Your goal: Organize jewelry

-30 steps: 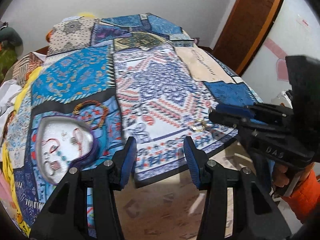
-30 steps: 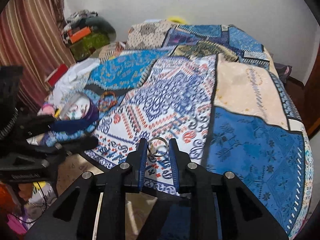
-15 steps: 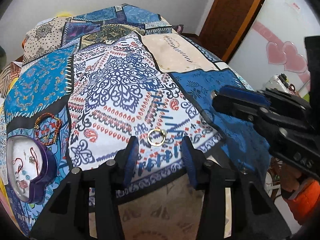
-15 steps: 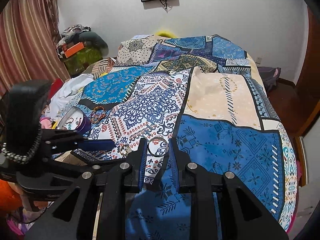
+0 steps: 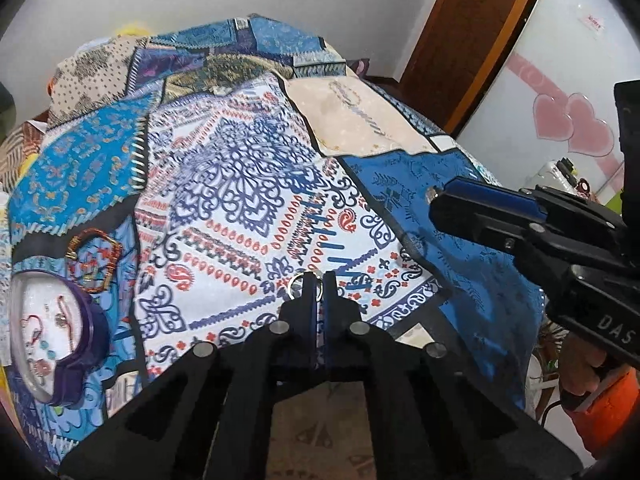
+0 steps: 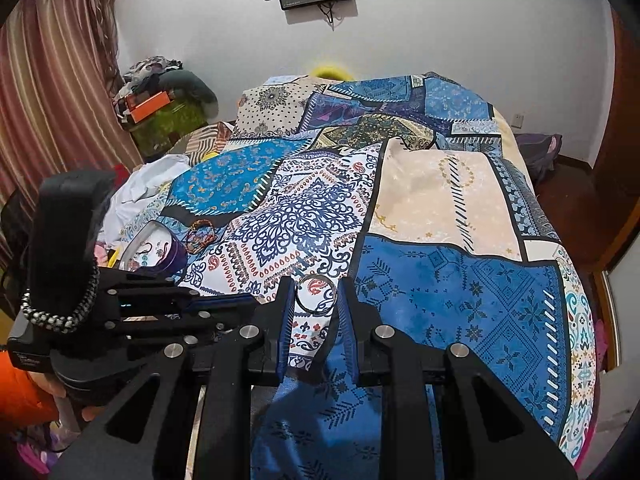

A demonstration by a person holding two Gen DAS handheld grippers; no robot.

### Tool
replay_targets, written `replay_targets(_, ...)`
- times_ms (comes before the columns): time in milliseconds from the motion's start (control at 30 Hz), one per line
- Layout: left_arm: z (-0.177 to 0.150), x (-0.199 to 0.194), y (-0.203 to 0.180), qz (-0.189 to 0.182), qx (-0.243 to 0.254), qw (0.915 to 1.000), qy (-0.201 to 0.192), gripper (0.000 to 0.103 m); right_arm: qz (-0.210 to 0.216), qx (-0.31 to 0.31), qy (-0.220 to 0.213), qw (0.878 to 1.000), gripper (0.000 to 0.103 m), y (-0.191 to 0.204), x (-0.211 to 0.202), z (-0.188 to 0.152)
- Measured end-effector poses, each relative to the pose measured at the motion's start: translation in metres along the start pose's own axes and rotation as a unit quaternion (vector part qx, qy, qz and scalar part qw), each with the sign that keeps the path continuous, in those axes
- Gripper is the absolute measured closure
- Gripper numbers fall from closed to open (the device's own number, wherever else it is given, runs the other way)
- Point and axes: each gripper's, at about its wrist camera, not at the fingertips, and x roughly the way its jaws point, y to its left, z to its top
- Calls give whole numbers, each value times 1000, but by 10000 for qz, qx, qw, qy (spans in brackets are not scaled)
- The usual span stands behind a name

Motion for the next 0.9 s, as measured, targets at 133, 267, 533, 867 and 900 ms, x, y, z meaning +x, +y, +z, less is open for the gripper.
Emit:
replay_targets(133, -1, -11, 3, 36, -6, 9999, -105, 102, 0, -47, -33, 10000, 83, 4, -2, 2)
replay_targets(267, 0, -22, 9, -30, -90, 9997, -221, 102, 22, -64, -75, 9999, 83, 7, -3, 3)
replay_targets(533, 2, -23, 16, -186, -350, 9991, -129, 66, 51, -19, -60, 10000, 83, 5, -2, 2)
replay_targets(867, -1, 14, 10, 24, -279, 9993, 233, 68, 88, 139, -43, 9999, 83, -5, -3, -2)
replay_targets(900, -1, 15, 10, 46, -263, 9994, 232, 70, 82, 141, -37, 9999, 83, -6, -2, -2)
